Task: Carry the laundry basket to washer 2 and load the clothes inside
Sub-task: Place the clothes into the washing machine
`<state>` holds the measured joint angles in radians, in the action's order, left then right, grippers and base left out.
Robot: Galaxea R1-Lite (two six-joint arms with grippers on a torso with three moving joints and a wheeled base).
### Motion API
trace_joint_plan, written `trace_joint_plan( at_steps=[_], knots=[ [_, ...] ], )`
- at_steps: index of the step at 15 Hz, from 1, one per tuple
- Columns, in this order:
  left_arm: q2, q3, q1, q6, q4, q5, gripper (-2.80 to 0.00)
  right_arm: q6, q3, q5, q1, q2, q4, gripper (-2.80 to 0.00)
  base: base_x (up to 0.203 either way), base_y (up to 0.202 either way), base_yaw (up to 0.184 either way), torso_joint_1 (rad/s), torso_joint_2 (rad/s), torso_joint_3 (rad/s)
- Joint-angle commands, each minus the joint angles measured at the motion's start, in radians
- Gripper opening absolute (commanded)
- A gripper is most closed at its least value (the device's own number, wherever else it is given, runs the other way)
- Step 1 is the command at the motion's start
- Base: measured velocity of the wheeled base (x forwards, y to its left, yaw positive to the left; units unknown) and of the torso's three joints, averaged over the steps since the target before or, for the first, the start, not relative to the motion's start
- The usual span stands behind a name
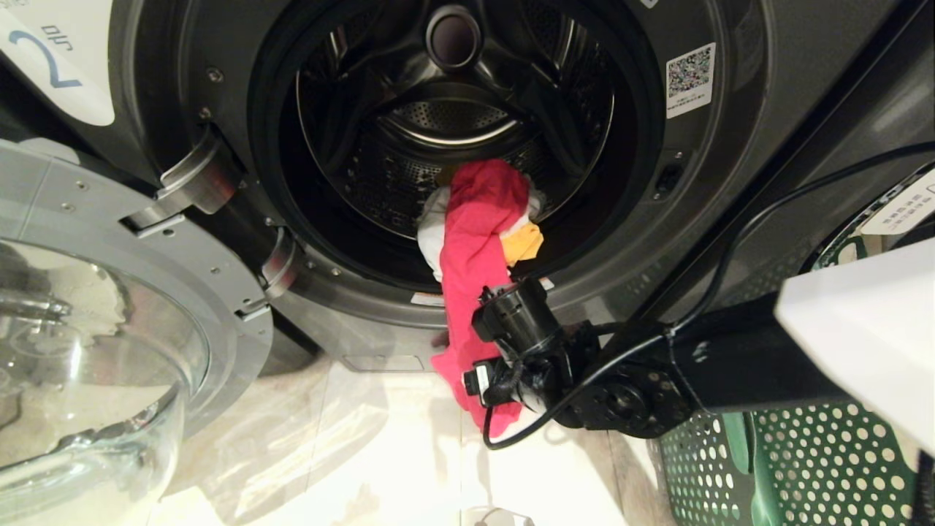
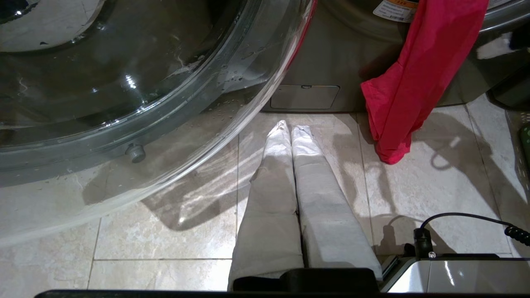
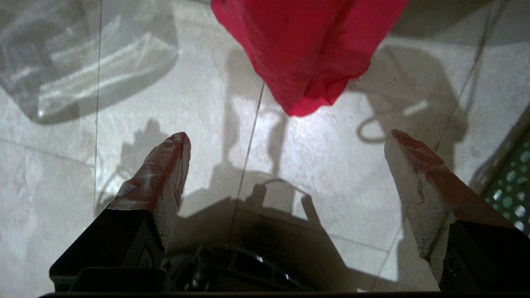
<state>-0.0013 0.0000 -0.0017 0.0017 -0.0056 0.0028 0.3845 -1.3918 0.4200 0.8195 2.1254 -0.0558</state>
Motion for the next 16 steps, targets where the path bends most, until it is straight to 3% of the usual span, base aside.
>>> trace_joint_plan(
  at_steps=[1, 8, 16],
  knots=[
    [0.000, 0.000, 0.000, 0.000, -0.001, 0.000, -2.80, -0.003, -0.096, 0.008, -0.038, 0.159, -0.034, 0.00, 0.000, 0.000, 0.000, 0.000, 0.00, 0.000],
    [0.000, 0.000, 0.000, 0.000, -0.001, 0.000, -2.80, -0.035, -0.253, 0.013, -0.081, 0.314, -0.114, 0.00, 0.000, 0.000, 0.000, 0.000, 0.00, 0.000],
    [0.000, 0.000, 0.000, 0.000, -0.001, 0.000, -2.80, -0.065, -0.473, 0.011, -0.101, 0.448, -0.118, 0.00, 0.000, 0.000, 0.000, 0.000, 0.00, 0.000]
  ],
)
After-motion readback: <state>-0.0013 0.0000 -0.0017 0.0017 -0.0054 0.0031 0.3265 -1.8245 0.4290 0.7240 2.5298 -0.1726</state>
